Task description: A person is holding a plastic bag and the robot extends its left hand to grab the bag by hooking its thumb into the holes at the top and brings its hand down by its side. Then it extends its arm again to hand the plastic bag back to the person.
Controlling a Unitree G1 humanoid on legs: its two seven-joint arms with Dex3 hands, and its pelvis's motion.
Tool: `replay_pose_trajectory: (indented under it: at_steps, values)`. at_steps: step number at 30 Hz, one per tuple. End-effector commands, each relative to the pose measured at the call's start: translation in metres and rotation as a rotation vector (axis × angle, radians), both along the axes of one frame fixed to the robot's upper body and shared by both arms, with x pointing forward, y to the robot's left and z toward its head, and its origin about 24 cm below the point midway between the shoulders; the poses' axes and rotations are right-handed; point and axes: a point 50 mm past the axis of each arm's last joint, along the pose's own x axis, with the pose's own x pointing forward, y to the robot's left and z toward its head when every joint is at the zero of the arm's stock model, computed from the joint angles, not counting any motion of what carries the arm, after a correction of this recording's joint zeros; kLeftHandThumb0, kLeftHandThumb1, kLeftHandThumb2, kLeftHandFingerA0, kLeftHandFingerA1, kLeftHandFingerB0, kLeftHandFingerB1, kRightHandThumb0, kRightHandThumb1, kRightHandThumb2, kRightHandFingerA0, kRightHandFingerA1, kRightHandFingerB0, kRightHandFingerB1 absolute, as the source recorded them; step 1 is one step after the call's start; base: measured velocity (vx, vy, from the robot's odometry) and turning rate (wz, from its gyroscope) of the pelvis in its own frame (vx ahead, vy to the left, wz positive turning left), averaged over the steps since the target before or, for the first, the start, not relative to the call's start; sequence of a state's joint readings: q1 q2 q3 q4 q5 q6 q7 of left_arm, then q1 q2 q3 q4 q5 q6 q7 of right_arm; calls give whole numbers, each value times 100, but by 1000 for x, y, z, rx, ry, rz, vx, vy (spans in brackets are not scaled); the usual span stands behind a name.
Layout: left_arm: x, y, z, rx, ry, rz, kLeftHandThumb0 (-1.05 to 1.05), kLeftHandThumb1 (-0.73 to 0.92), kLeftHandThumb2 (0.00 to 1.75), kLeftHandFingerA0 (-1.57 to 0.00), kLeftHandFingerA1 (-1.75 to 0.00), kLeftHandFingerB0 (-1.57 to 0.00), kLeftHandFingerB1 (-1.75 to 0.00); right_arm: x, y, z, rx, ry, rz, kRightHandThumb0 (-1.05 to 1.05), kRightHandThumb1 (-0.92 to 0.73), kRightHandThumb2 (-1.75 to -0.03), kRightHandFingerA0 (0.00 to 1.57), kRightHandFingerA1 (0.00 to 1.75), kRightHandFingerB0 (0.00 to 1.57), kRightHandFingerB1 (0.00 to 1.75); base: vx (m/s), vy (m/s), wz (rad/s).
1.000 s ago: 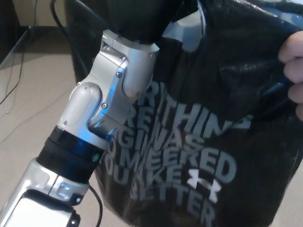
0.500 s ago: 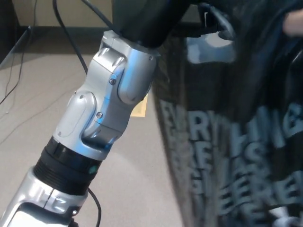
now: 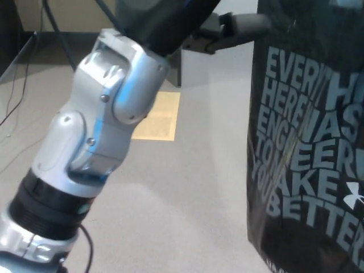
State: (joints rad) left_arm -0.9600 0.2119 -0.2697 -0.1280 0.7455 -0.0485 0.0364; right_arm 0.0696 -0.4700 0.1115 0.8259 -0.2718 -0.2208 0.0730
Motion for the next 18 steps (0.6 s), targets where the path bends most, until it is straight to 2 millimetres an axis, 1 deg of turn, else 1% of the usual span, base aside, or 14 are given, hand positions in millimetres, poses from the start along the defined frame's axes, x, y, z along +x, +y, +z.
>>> replay_pose_trajectory:
  at_steps: [1, 3, 4, 5, 7, 8, 9, 10, 11, 12, 14, 15, 16, 18]
  values:
    - [-3, 34, -39, 351, 502, 87, -102, 45, 70, 0, -1, 0, -1, 1, 2, -4, 8, 28, -21, -37, -72, -63, 70, 46, 28, 32, 0, 0, 0]
    - [-11, 47, -43, 303, 510, 63, -97, 43, 68, 0, 0, 0, -3, -1, 2, -5, 16, 29, -20, -36, -71, -61, 71, 51, 28, 32, 0, 0, 0]
    - [-14, 52, -46, 301, 509, 64, -75, 39, 86, 0, -5, 0, 0, -2, 1, -5, 14, 31, -21, -38, -73, -64, 73, 50, 28, 32, 0, 0, 0]
    - [-19, 61, -55, 290, 517, 68, -77, 41, 86, 0, -6, 0, 0, -4, 0, -5, 14, 35, -18, -44, -59, -79, 67, 61, 22, 41, 0, 0, 0]
    - [-28, 80, -75, 263, 550, 95, -78, 43, 85, 0, -2, 0, 0, -5, 0, -6, 12, 43, -16, -37, -73, -63, 69, 46, 28, 32, 0, 0, 0]
    - [-32, 90, -88, 245, 559, 100, -72, 39, 84, 0, -16, 0, -6, -6, 0, -6, 9, 46, -11, -37, -73, -63, 68, 47, 28, 32, 0, 0, 0]
    - [-36, 99, -101, 219, 586, 113, -89, 49, 63, -1, -25, 0, -14, -7, 0, -7, 4, 53, -10, -37, -73, -63, 68, 46, 28, 32, 0, 0, 0]
    - [-38, 105, -111, 206, 605, 125, -80, 41, 81, -8, -26, 0, -6, -8, -1, -7, 2, 56, -11, -37, -73, -63, 69, 47, 28, 32, 0, 0, 0]
    - [-40, 109, -117, 202, 615, 131, -80, 41, 81, -8, -26, 0, -6, -9, -1, -7, 2, 57, -13, -37, -73, -63, 69, 47, 28, 32, 0, 0, 0]
    - [-42, 115, -126, 200, 626, 141, -87, 53, 57, -6, -31, 0, -13, -10, -1, -8, 3, 58, -13, -37, -73, -63, 70, 48, 27, 32, 0, 0, 0]
    - [-48, 135, -156, 117, 712, 160, -83, 49, 56, -10, -33, 0, -25, -10, -1, -9, 14, 60, -24, -38, -73, -63, 69, 46, 28, 32, 0, 0, 0]
    - [-54, 144, -170, 86, 763, 180, -74, 38, 77, -8, -38, -2, -16, -10, 0, -10, 19, 57, -23, -45, -58, -80, 66, 60, 23, 41, 0, 0, 0]
    - [-57, 151, -181, 65, 786, 191, -75, 40, 77, -7, -38, -2, -16, -10, 1, -11, 18, 57, -21, -27, -52, -97, 63, 69, 15, 48, 0, 0, 0]
    - [-67, 162, -204, -3, 863, 207, -62, 37, 80, -2, -33, -2, -22, -10, 2, -11, 23, 57, -25, -26, -52, -97, 63, 69, 14, 48, 0, 0, 0]
